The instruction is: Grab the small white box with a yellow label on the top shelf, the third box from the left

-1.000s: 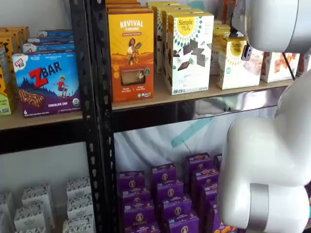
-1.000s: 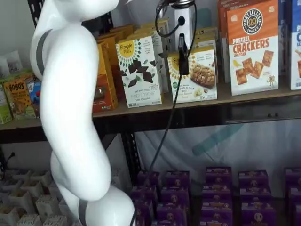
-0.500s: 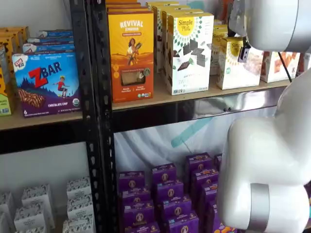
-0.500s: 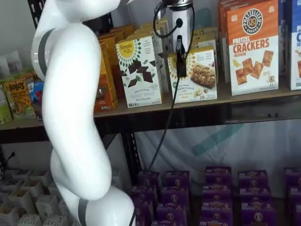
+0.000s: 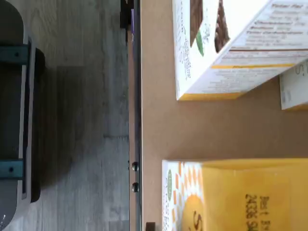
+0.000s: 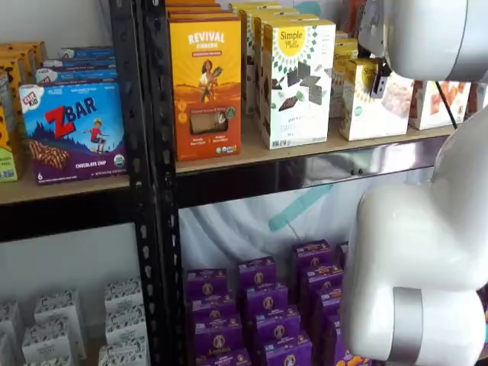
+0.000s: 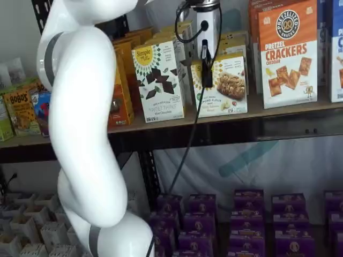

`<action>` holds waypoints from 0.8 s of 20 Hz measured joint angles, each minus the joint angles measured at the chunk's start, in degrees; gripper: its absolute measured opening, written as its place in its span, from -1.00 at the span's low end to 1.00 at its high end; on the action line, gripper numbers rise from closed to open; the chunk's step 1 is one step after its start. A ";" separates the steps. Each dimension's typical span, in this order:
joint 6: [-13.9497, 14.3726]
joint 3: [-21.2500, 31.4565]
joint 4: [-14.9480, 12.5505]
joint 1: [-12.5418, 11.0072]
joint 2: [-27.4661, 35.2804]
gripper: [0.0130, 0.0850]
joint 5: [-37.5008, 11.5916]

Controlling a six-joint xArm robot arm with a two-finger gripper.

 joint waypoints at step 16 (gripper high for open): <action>-0.29 -0.03 0.23 -0.38 -0.27 -0.11 0.19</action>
